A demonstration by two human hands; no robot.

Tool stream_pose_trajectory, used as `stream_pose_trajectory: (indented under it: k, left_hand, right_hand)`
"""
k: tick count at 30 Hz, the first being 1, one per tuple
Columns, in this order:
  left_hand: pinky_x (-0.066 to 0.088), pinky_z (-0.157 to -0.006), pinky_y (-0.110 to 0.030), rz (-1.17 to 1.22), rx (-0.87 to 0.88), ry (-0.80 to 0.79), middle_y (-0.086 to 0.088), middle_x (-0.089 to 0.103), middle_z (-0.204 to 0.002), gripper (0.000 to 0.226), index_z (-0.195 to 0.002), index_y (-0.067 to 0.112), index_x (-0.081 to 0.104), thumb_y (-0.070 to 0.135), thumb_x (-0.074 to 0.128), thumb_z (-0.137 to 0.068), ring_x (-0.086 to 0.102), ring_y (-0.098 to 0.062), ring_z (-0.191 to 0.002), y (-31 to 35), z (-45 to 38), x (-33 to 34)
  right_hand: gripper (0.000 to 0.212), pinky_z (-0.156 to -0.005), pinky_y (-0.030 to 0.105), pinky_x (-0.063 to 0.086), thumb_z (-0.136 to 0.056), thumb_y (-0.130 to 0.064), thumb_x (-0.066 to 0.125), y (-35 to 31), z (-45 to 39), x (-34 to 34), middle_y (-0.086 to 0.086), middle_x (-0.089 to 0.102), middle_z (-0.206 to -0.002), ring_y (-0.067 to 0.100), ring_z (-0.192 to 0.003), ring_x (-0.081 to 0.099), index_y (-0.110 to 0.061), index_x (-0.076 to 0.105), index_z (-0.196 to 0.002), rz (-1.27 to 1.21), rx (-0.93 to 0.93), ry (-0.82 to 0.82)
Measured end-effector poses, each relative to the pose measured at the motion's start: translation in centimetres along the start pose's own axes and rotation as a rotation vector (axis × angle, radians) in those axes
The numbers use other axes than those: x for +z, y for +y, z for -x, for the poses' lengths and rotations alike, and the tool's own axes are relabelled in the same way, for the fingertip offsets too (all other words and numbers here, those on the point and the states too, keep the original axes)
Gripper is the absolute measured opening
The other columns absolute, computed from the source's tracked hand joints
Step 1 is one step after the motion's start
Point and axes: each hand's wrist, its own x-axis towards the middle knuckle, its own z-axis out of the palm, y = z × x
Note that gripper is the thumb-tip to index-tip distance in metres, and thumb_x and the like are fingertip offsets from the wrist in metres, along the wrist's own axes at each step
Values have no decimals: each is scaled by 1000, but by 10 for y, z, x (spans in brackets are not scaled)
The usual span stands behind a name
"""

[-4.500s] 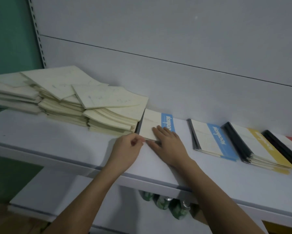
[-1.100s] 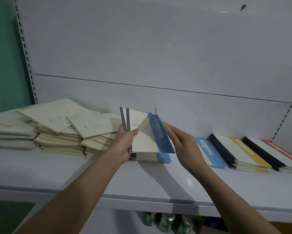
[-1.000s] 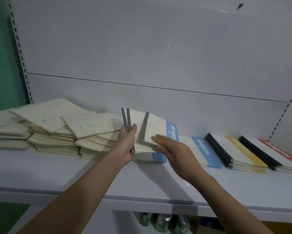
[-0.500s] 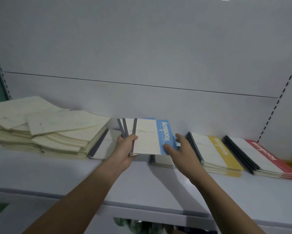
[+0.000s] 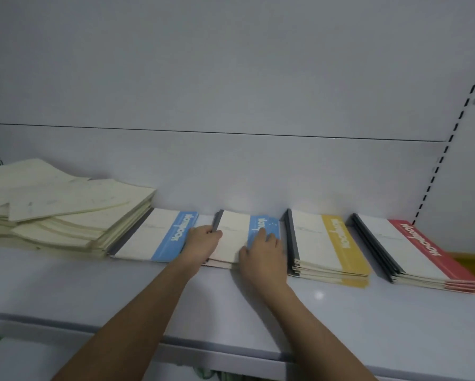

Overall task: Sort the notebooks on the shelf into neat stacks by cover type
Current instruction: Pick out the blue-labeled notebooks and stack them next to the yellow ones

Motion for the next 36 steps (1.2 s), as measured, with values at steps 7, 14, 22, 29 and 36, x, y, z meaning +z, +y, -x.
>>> stream_pose_trajectory:
  k: [7, 14, 22, 29, 36]
  left_hand:
    - [43, -85, -23, -88, 215, 120, -3, 66, -118, 36, -132, 12, 57, 17, 53, -97, 60, -20, -108, -15, 8, 15]
    - [40, -70, -22, -185, 270, 153, 11, 62, -83, 15, -89, 21, 63, 12, 52, -93, 55, -13, -85, -8, 9, 18]
    - [49, -77, -39, -277, 306, 157, -12, 71, -89, 31, -90, 5, 69, 22, 43, -88, 62, -28, -85, -16, 0, 20]
    - [43, -87, -30, -197, 434, 320, -10, 70, -109, 26, -109, 7, 70, 4, 50, -92, 58, -26, -107, -18, 3, 20]
    - [36, -93, -24, -338, 526, 319, -3, 67, -118, 29, -110, 13, 69, 3, 54, -88, 52, -24, -116, -26, 42, -21]
  right_hand:
    - [62, -101, 43, 39, -92, -41, 20, 16, -5, 26, 20, 39, -144, 38, -128, 39, -5, 43, -136, 81, 21, 93]
    - [81, -95, 43, 44, -75, -44, 4, 21, -6, 26, 21, 45, -139, 36, -127, 40, -1, 52, -124, -5, 6, 158]
    - [50, -106, 39, 38, -94, -33, 33, 23, -7, 28, 18, 37, -148, 32, -138, 32, -1, 45, -130, 4, 26, 134]
    - [52, -114, 47, 28, -88, -25, 44, 14, -1, 28, 20, 48, -143, 35, -138, 38, 2, 53, -130, 138, -100, 275]
    - [31, -82, 38, 43, -88, -17, 46, 4, 14, 13, 5, 66, -109, 27, -97, 58, -11, 62, -113, -32, -514, 322]
